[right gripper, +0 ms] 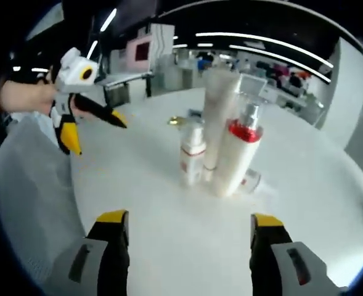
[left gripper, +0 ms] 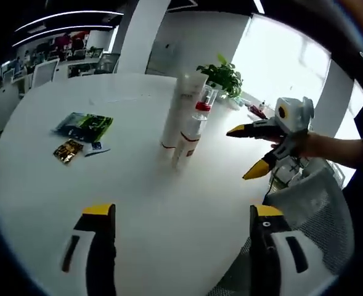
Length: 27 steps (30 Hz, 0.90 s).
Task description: Arrange the skincare products in the storage area until every visible bottle or jar stands upright without overlapping.
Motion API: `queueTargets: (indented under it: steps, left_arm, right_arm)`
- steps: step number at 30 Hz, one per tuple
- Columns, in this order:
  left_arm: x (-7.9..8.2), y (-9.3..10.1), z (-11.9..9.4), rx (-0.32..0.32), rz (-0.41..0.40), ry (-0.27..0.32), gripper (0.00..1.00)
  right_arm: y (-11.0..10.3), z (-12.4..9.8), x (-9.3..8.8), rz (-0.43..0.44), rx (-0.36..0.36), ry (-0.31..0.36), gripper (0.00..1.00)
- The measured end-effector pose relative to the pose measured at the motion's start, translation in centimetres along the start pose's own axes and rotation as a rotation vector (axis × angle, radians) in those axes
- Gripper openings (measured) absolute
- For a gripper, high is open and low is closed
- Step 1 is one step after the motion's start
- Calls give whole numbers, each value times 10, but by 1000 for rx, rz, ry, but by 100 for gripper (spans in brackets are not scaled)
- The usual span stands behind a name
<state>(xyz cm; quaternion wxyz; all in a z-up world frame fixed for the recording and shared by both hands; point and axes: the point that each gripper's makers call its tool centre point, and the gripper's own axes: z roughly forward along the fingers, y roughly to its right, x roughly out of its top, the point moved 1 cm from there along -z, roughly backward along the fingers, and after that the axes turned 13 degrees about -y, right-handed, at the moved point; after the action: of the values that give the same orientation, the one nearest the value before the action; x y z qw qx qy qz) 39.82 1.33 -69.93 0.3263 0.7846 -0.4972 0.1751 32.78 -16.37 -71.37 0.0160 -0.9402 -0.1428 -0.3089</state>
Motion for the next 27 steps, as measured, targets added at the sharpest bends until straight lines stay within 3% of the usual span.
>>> queueTargets:
  steps: [11, 21, 27]
  left_arm:
    - [-22, 8, -33, 26, -74, 21, 86]
    - [-27, 20, -55, 34, -103, 44, 94]
    - [-33, 28, -66, 32, -99, 49, 96]
  right_arm:
    - [-3, -29, -10, 5, -30, 16, 85]
    - [-20, -60, -11, 47, 57, 80, 99]
    - [-24, -70, -17, 54, 78, 80, 99]
